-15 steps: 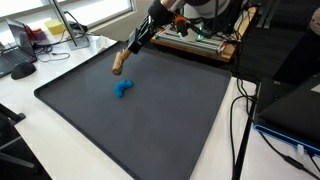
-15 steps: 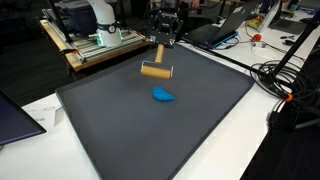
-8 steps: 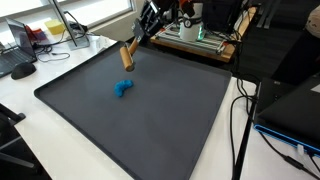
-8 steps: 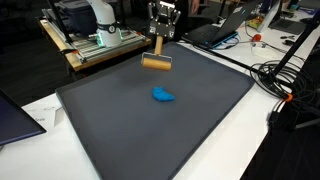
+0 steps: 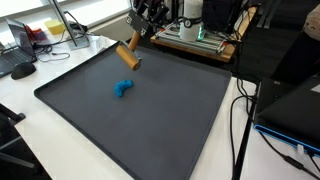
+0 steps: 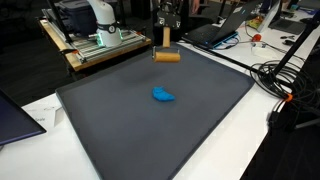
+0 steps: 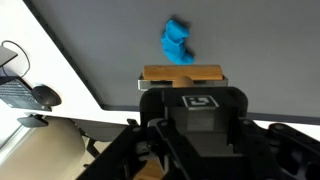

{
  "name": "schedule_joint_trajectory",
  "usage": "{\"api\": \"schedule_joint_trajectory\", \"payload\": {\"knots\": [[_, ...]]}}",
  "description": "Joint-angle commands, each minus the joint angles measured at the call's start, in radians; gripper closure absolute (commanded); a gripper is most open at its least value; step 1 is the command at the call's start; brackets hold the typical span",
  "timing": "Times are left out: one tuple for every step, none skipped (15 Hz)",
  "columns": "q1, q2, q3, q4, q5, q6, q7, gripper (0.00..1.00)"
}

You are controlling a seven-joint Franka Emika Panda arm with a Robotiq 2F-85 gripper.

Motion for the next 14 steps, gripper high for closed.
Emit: {"api": "schedule_joint_trajectory", "payload": {"knots": [[0.1, -0.051, -0.136, 0.02, 0.07, -0.048, -0.059, 0.53], [0.095, -0.046, -0.133, 0.023, 0.07, -0.049, -0.066, 0.53], [0.094, -0.042, -0.131, 0.023, 0.071, -0.049, -0.067, 0.53], [0.093, -0.038, -0.128, 0.023, 0.071, -0.049, -0.067, 0.53], [0.093, -0.036, -0.126, 0.023, 0.072, -0.049, -0.067, 0.53], [0.093, -0.035, -0.125, 0.023, 0.072, -0.049, -0.068, 0.53], [0.093, -0.035, -0.124, 0.023, 0.072, -0.049, -0.068, 0.53], [0.092, -0.035, -0.123, 0.023, 0.072, -0.049, -0.068, 0.53], [0.092, -0.035, -0.123, 0.023, 0.072, -0.049, -0.068, 0.53], [0.092, -0.035, -0.122, 0.023, 0.072, -0.049, -0.068, 0.53], [0.092, -0.035, -0.122, 0.023, 0.072, -0.049, -0.068, 0.53], [0.092, -0.035, -0.122, 0.023, 0.072, -0.049, -0.068, 0.53], [0.092, -0.035, -0.122, 0.023, 0.072, -0.049, -0.068, 0.53], [0.092, -0.035, -0.122, 0.023, 0.072, -0.049, -0.068, 0.53]]}}
